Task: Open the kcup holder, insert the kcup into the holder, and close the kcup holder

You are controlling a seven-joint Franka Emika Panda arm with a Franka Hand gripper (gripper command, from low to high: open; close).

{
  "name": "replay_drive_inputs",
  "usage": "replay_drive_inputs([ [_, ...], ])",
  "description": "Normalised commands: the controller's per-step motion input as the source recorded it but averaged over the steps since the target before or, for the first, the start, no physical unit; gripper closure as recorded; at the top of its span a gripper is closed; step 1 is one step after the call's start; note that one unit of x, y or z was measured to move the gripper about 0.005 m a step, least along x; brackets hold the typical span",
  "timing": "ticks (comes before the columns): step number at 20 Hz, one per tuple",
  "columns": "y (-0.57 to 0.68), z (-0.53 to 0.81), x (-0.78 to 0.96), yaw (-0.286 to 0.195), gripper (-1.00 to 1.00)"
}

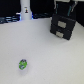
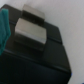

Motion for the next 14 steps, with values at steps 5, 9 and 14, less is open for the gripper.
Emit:
replay_drive_inputs([
  [5,0.50,-0.30,-0.23,-0.155,-1.00],
  [9,0.38,-0.34,-0.27,-0.171,-1.00],
  [14,0.18,-0.36,-0.36,-0.169,-1.00],
])
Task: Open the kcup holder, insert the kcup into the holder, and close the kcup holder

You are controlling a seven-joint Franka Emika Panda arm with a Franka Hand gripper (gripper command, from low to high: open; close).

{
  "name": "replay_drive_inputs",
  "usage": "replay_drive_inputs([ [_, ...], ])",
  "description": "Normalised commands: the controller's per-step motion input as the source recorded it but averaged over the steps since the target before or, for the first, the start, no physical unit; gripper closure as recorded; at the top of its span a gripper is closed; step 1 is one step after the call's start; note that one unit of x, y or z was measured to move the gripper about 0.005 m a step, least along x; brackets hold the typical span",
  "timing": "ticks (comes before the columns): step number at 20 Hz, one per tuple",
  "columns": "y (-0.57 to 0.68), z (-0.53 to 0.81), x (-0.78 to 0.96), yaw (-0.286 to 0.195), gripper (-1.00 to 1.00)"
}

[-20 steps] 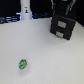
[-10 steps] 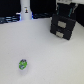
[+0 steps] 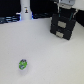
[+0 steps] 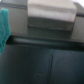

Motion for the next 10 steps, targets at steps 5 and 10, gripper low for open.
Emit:
replay_drive_inputs([
  [5,0.02,-0.42,-0.42,-0.120,-1.00],
  [10,0.04,-0.44,-0.48,-0.091,-1.00],
])
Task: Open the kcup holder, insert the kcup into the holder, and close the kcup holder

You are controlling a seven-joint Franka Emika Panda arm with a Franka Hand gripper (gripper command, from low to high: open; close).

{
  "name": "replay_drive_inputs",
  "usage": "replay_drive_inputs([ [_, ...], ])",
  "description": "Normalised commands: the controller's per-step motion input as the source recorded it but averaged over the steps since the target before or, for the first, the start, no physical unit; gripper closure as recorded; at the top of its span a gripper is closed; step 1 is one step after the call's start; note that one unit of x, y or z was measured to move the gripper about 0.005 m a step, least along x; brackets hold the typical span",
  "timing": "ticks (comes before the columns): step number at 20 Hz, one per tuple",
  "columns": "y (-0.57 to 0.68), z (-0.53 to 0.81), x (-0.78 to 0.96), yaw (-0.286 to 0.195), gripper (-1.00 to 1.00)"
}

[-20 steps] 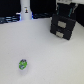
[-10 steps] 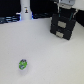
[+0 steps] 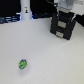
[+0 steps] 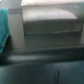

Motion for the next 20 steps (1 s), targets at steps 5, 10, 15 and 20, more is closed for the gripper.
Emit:
replay_drive_inputs([
  [5,0.01,-0.19,-0.22,-0.017,-1.00],
  [10,0.01,-0.46,-0.43,-0.014,-1.00],
  [15,0.01,-0.22,-0.22,-0.005,1.00],
  [20,-0.01,0.00,0.01,-0.008,1.00],
])
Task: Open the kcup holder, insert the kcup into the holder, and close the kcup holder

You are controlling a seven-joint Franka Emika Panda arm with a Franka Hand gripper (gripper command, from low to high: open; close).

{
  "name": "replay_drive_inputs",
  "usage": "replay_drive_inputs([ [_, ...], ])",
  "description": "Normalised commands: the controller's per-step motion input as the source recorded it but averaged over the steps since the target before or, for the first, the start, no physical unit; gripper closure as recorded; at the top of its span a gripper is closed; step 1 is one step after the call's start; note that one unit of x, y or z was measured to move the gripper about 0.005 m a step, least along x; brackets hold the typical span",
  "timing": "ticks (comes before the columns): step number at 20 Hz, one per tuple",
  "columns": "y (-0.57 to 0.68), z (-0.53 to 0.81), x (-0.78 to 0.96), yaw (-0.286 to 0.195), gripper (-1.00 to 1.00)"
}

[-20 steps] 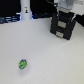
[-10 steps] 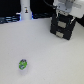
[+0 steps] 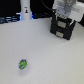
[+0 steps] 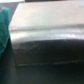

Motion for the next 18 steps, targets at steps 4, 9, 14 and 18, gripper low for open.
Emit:
replay_drive_inputs([
  [4,-0.01,0.00,0.06,-0.006,1.00],
  [9,-0.09,0.12,0.31,0.007,1.00],
  [14,-0.19,0.22,0.54,-0.009,1.00],
  [18,-0.33,0.20,0.73,-0.008,1.00],
])
